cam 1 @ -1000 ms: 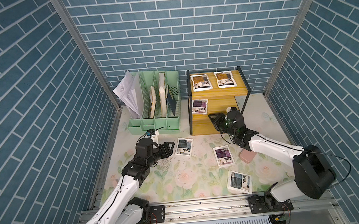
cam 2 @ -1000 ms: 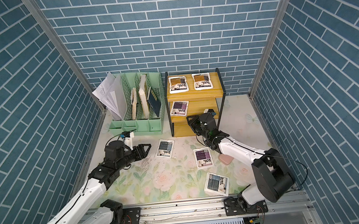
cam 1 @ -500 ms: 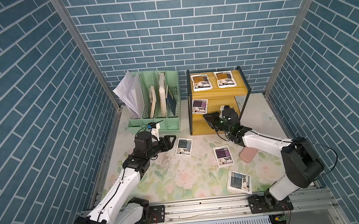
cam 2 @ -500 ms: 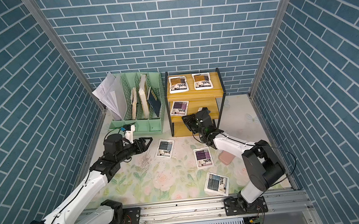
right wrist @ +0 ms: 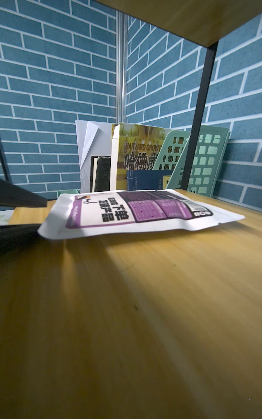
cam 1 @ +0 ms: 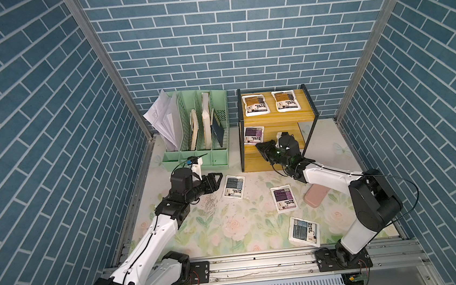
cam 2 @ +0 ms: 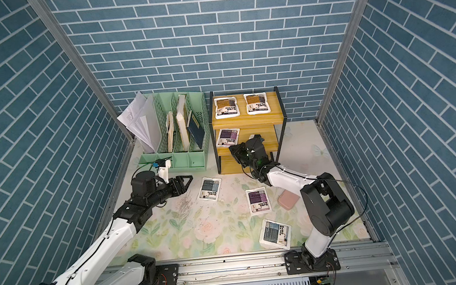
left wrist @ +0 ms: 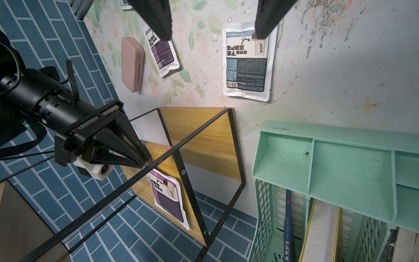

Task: Place the bagged coffee beans on the shelf by color
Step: Place the bagged coffee beans on the shelf, then pick up the bagged coffee beans at the center of the board.

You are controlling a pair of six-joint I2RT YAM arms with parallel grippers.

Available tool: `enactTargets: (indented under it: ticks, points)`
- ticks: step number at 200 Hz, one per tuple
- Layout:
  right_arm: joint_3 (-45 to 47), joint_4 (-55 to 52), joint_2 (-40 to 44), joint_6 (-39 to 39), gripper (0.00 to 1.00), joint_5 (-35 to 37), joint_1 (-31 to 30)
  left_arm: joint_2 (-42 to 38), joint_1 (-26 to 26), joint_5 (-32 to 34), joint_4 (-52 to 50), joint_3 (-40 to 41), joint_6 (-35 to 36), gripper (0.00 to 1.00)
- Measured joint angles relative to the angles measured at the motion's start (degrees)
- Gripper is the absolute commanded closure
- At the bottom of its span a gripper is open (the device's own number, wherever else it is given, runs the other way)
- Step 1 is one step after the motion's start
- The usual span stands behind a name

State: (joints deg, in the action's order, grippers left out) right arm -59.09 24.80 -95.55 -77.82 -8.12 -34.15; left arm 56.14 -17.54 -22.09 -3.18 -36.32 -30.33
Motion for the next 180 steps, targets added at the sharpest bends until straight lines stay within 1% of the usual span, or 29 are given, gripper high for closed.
enactTargets:
  ticks: [33, 65, 102, 110, 114, 134, 144, 159, 180]
  points:
    - [-0.2, 0.0, 0.0, -0.3, 0.86, 0.7, 0.4, 0.0, 0.0, 0.0, 0.0, 0.0, 0.2, 0.36]
    - [-0.2, 0.0, 0.0, -0.3, 0.86, 1.3, 1.0, 0.0, 0.0, 0.1, 0.0, 0.0, 0.2, 0.36]
    - [-0.2, 0.0, 0.0, -0.5, 0.83, 1.9, 1.4, 0.0, 0.0, 0.2, 0.0, 0.0, 0.2, 0.36]
    - [-0.2, 0.0, 0.0, -0.5, 0.80, 1.9, 1.4, 0.0, 0.0, 0.2, 0.0, 0.0, 0.2, 0.36]
    - [-0.2, 0.0, 0.0, -0.6, 0.77, 1.9, 1.4, 0.0, 0.0, 0.2, 0.0, 0.0, 0.2, 0.36]
    - [-0.3, 0.6, 0.1, -1.6, 0.54, 1.7, 1.4, 0.0, 0.0, 0.2, -0.2, 0.0, 0.2, 0.36]
    - [0.0, 0.8, 0.7, -2.4, 0.47, 1.8, 1.4, 0.0, 0.0, 0.2, -0.2, 0.0, 0.2, 0.36]
    - [2.0, 0.4, 3.7, -2.6, 0.44, 2.1, 1.4, 0.0, 0.0, 0.0, -0.2, 0.2, 0.2, 0.36]
    - [6.8, -4.5, 12.2, -2.5, 0.44, 3.4, 1.3, 0.0, 0.0, -0.8, 0.4, 1.5, 0.0, 0.37]
